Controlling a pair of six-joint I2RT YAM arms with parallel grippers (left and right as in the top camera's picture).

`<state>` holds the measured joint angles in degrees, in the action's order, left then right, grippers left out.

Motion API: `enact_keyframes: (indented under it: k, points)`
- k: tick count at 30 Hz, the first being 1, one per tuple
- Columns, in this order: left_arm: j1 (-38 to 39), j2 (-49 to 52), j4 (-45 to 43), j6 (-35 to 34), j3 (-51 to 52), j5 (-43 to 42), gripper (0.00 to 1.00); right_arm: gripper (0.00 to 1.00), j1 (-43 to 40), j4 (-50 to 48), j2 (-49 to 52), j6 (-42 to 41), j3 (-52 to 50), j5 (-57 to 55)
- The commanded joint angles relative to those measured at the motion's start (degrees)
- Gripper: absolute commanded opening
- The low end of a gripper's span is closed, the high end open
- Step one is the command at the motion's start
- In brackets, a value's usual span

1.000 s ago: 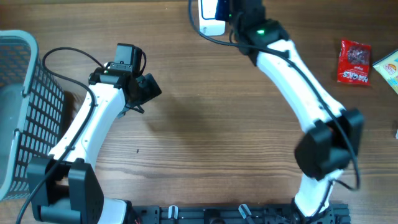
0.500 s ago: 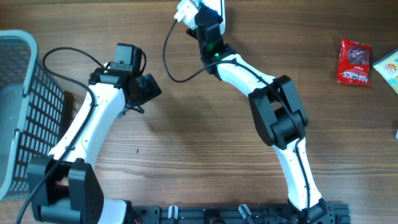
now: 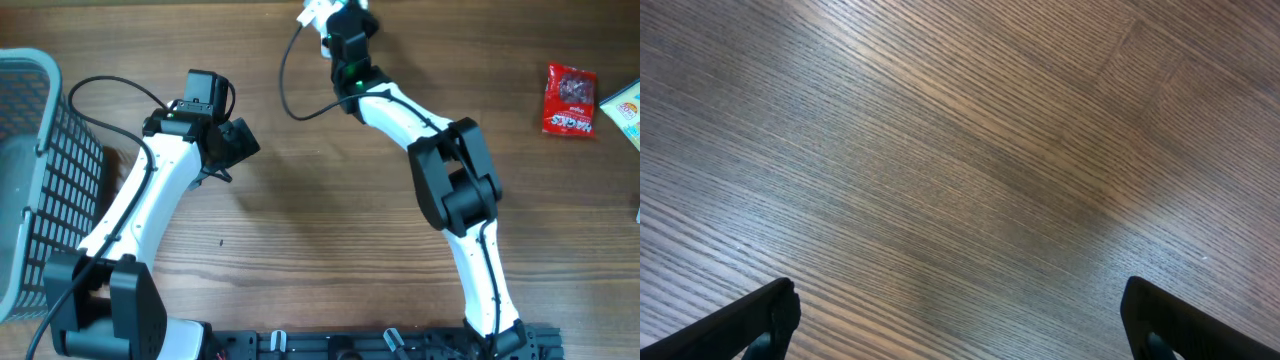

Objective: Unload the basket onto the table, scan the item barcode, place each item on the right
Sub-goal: 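Carry the tissue pack right and drop it at the right edge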

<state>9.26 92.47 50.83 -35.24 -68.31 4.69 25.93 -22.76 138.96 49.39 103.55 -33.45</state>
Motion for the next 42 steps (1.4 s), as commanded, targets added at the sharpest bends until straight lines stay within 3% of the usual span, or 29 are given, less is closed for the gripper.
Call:
enact_keyframes:
  k: [1, 8, 12, 17, 19, 20, 22, 24, 25, 27, 29, 30, 34, 39, 42]
  points:
    - [-0.26, 0.33, 0.02, 0.04, 0.22, 0.76, 1.0, 0.04, -4.42, -0.13, -0.5, -0.55, 0.7, -14.8]
    - [-0.26, 0.33, 0.0, 0.04, 0.22, 0.76, 1.0, 0.04, -15.21, 2.56, -0.5, -10.88, 0.7, -41.66]
    - [-0.26, 0.33, 0.02, 0.04, 0.22, 0.76, 1.0, 0.04, -21.4, 16.52, -0.5, -15.78, 0.57, -45.16]
    - [-0.26, 0.33, 0.0, 0.04, 0.22, 0.76, 1.0, 0.05, -26.45, 25.7, -0.5, -22.45, -1.53, -47.3]
    - [-0.26, 0.33, 0.02, 0.04, 0.22, 0.76, 1.0, 0.22, -29.05, 30.21, -0.52, -27.78, -1.68, -49.18]
    - [-0.26, 0.33, 0.02, 0.04, 0.22, 0.76, 1.0, 0.24, -30.23, 30.53, -0.52, -29.33, -1.68, -51.08]
    - [-0.26, 0.33, 0.0, 0.04, 0.22, 0.76, 1.0, 0.15, -32.81, 30.58, -0.52, -29.49, -1.68, -52.98]
    - [-0.26, 0.33, 0.02, 0.07, 0.22, 0.76, 1.0, 0.14, -34.88, 31.17, -0.83, -29.55, -1.68, -53.68]
    - [-0.26, 0.33, 0.0, 0.04, 0.22, 0.76, 1.0, 0.19, -36.0, 32.24, -1.07, -30.47, -1.68, -53.66]
    - [-0.26, 0.33, 0.0, 0.04, 0.22, 0.76, 1.0, 0.5, -37.4, 33.59, -1.2, -33.07, -1.68, -53.59]
    - [-0.26, 0.33, 0.0, 0.04, 0.22, 0.76, 1.0, 0.91, -37.92, 35.01, -1.2, -35.15, -1.68, -53.35]
    - [-0.26, 0.33, 0.0, 0.04, 0.22, 0.76, 1.0, 1.0, -37.92, 37.57, -1.2, -37.31, -1.68, -50.66]
    - [-0.26, 0.33, 0.02, 0.04, 0.22, 0.76, 1.0, 1.0, -38.29, 58.6, -1.51, -52.15, -1.66, -25.86]
    - [-0.26, 0.33, 0.02, 0.04, 0.22, 0.76, 1.0, 1.0, -41.48, 64.22, -6.69, -60.52, -1.51, -15.65]
    - [-0.26, 0.33, 0.02, 0.04, 0.22, 0.76, 1.0, 1.0, -44.02, 64.89, -15.41, -64.37, -1.51, -1.57]
